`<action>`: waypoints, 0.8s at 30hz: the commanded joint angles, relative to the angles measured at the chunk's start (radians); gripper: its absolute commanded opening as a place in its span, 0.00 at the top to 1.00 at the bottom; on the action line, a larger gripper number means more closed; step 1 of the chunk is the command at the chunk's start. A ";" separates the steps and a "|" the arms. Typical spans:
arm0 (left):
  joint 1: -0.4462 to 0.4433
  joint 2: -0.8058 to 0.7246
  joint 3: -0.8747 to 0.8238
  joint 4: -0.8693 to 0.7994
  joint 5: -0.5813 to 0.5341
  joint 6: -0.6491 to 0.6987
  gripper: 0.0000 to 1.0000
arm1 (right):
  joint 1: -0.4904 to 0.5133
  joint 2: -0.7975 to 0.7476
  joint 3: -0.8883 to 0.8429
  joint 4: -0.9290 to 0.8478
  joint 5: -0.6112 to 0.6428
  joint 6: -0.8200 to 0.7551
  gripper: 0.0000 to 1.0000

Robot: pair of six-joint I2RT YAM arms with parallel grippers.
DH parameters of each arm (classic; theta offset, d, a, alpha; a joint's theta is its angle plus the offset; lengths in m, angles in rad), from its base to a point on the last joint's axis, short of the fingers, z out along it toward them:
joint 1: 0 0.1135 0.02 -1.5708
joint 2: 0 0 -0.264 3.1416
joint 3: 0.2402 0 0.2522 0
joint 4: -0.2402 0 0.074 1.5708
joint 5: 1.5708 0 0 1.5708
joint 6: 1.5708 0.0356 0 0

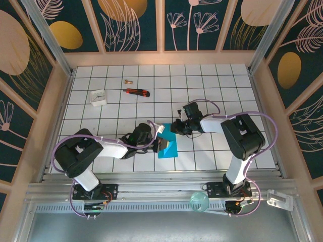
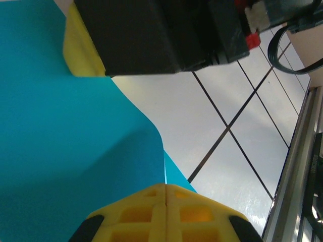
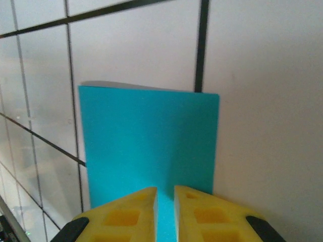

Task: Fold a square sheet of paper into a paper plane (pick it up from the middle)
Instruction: Fold the triangle a second time at the center of the table.

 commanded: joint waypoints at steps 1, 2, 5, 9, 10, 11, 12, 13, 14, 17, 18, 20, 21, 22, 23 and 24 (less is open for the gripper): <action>0.015 0.020 -0.014 0.036 0.031 0.003 1.00 | -0.003 0.023 -0.003 -0.056 0.035 -0.045 0.84; 0.018 0.021 -0.014 0.035 0.033 0.005 1.00 | -0.004 0.023 -0.001 -0.063 0.040 -0.052 0.84; 0.030 0.025 -0.016 0.035 0.040 0.005 1.00 | -0.003 0.031 0.009 -0.082 0.050 -0.070 0.85; 0.049 0.031 -0.022 0.034 0.043 0.006 1.00 | -0.003 0.040 0.023 -0.106 0.063 -0.089 0.85; 0.053 0.032 -0.024 0.034 0.044 0.006 1.00 | -0.002 0.044 0.025 -0.110 0.064 -0.091 0.85; 0.058 0.034 -0.025 0.032 0.046 0.009 1.00 | -0.002 0.046 0.026 -0.111 0.064 -0.093 0.85; 0.064 0.033 -0.025 0.027 0.044 0.012 1.00 | -0.002 0.047 0.027 -0.110 0.064 -0.093 0.85; 0.067 0.035 -0.024 0.024 0.044 0.012 1.00 | -0.001 0.049 0.027 -0.111 0.062 -0.093 0.85; 0.070 0.037 -0.022 0.017 0.044 0.018 1.00 | 0.000 0.050 0.027 -0.113 0.062 -0.093 0.85; 0.080 0.038 -0.012 -0.011 0.036 0.037 1.00 | 0.002 0.055 0.029 -0.113 0.064 -0.094 0.86; 0.082 0.039 -0.010 -0.017 0.034 0.042 1.00 | 0.002 0.057 0.029 -0.114 0.065 -0.095 0.86; 0.090 0.043 -0.002 -0.033 0.031 0.055 1.00 | 0.004 0.058 0.030 -0.114 0.065 -0.095 0.86; 0.091 0.046 0.004 -0.045 0.025 0.061 1.00 | 0.004 0.059 0.030 -0.113 0.067 -0.095 0.86; 0.092 0.048 0.009 -0.051 0.023 0.065 1.00 | 0.004 0.061 0.031 -0.114 0.067 -0.095 0.86; 0.092 0.053 0.014 -0.052 0.023 0.067 1.00 | 0.004 0.061 0.032 -0.114 0.067 -0.095 0.86; 0.093 0.057 0.017 -0.053 0.025 0.066 1.00 | 0.004 0.061 0.033 -0.114 0.067 -0.095 0.86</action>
